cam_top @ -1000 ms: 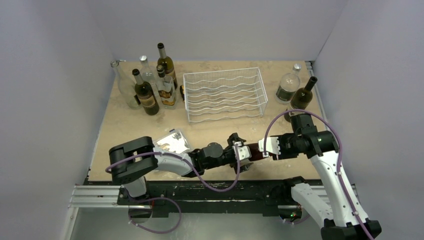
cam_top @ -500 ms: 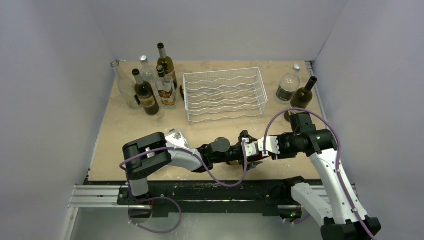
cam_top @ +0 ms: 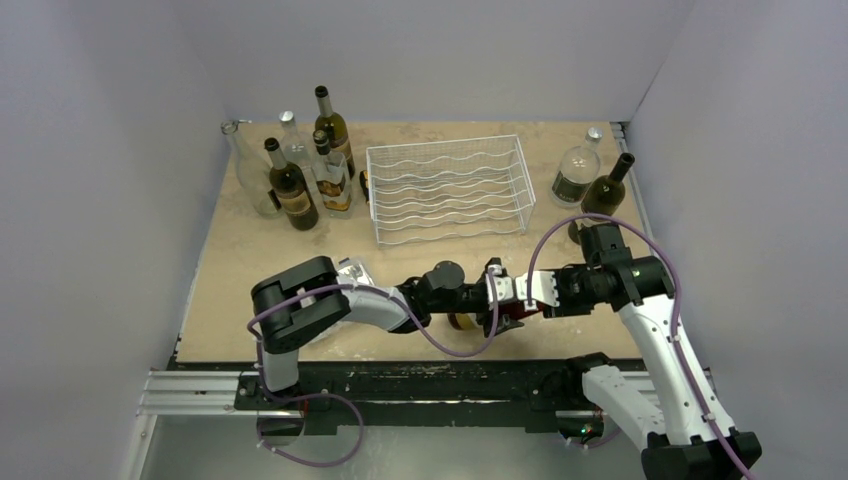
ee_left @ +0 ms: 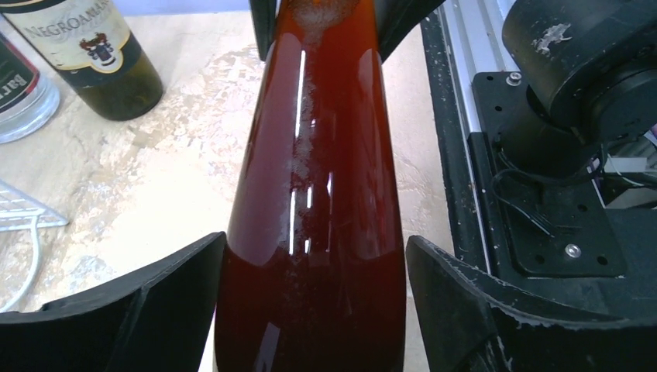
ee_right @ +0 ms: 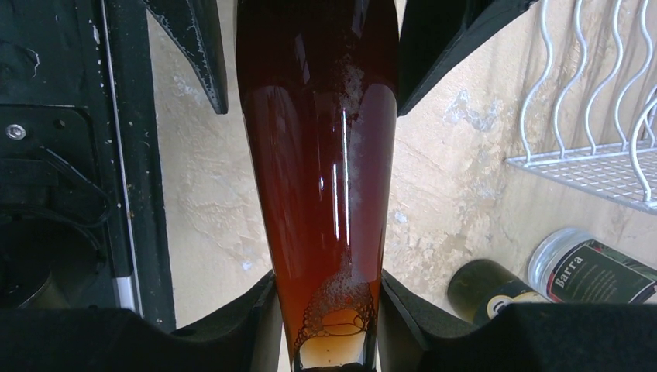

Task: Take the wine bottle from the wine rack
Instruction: Pick up the wine bottle from the wine rack.

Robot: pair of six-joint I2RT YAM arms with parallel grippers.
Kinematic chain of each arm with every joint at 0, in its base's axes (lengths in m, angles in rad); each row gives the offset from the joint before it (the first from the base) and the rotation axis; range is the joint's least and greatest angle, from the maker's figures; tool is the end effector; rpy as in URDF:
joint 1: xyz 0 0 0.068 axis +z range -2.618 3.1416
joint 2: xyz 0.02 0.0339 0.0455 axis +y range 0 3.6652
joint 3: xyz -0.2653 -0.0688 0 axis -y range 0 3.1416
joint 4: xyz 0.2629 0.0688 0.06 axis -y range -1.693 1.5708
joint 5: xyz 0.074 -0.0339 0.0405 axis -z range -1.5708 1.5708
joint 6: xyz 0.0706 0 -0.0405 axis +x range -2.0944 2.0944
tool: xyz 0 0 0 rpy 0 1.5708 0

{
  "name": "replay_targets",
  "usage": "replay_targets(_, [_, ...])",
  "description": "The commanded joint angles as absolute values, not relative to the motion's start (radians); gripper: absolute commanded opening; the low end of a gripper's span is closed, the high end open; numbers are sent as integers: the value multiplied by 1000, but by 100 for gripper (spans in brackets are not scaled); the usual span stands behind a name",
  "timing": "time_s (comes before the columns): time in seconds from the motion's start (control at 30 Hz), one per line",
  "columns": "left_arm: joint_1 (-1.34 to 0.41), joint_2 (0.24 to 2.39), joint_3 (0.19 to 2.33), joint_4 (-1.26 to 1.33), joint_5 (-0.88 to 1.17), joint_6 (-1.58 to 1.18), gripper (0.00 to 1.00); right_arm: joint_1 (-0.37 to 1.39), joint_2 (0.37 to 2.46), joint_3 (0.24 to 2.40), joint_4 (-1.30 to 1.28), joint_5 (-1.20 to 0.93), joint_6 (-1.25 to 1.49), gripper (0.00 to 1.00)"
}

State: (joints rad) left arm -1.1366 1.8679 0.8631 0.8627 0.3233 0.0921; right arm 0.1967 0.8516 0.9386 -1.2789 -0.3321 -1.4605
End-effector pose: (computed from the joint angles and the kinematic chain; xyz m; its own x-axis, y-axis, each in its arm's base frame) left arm 0.1600 -0.3985 0.1575 0.0320 0.1384 -0.9899 0.9938 0.1013 0.0462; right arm 0.1465 0.0527 0.2650 0.2009 -0.9181 -0.3418 -0.9390 -0.0810 -0.3343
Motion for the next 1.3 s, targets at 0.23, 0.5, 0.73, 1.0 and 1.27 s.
replay_targets(0.23, [-1116, 1870, 944, 700, 363, 136, 13, 204, 852, 1031, -1207, -494, -1445, 0])
replay_targets(0.5, [-1101, 1817, 912, 718, 307, 111, 0, 203, 850, 1022, -1156, -512, -1365, 12])
replay_targets(0.73, [-1069, 1771, 858, 776, 277, 75, 0, 204, 839, 994, -1081, -502, -1278, 45])
replay_targets(1.0, [-1042, 1743, 832, 783, 285, 68, 0, 204, 851, 1006, -1023, -494, -1166, 75])
replay_targets(1.27, [-1027, 1734, 818, 788, 269, 54, 0, 203, 898, 1097, -1006, -622, -1044, 81])
